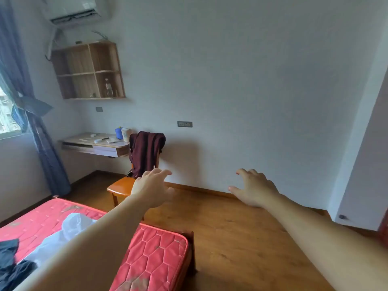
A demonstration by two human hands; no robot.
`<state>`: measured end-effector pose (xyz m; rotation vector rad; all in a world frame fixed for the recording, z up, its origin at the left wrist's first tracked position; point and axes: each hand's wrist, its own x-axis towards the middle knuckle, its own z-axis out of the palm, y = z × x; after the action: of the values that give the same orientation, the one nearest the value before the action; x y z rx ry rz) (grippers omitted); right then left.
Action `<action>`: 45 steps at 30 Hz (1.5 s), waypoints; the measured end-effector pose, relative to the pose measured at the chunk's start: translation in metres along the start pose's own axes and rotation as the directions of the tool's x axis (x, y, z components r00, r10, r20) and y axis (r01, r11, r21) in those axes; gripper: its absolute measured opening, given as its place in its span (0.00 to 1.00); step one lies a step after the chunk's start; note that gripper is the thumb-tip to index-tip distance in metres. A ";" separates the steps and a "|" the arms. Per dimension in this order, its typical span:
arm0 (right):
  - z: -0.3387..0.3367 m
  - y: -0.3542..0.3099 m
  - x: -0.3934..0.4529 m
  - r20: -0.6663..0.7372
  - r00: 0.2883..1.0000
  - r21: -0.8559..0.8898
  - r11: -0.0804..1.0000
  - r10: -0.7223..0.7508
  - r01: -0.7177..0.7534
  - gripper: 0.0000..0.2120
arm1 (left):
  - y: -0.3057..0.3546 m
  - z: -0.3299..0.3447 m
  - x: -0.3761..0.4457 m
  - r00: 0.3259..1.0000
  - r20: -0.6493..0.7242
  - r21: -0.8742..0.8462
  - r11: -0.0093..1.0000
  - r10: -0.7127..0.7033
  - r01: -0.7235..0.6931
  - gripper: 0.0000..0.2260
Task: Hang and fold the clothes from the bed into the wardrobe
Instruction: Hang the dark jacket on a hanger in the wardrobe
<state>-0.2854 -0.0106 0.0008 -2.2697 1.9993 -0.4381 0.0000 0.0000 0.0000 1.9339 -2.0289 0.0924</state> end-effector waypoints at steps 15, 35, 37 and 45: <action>0.072 -0.002 0.263 0.105 0.993 -0.041 0.998 0.052 -0.048 0.32 | -0.077 0.122 0.244 0.993 0.078 -0.059 0.993 -0.093 0.098 0.24; 0.145 0.085 0.633 0.195 0.975 0.099 0.991 -0.110 0.092 0.33 | -0.075 0.230 0.566 0.967 0.087 0.037 0.971 -0.238 0.236 0.25; 0.149 0.087 0.668 0.202 0.970 0.107 0.987 -0.136 0.116 0.33 | -0.075 0.238 0.598 0.963 0.068 0.030 0.966 -0.260 0.258 0.25; 0.174 0.074 0.797 0.234 0.941 0.147 0.966 -0.245 0.214 0.33 | -0.099 0.277 0.707 0.941 0.054 0.041 0.942 -0.334 0.332 0.24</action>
<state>-0.2266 -0.8254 -0.0587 -2.3572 1.5559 -0.2613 0.0293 -0.7615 -0.0782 2.2954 -1.7121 -0.0170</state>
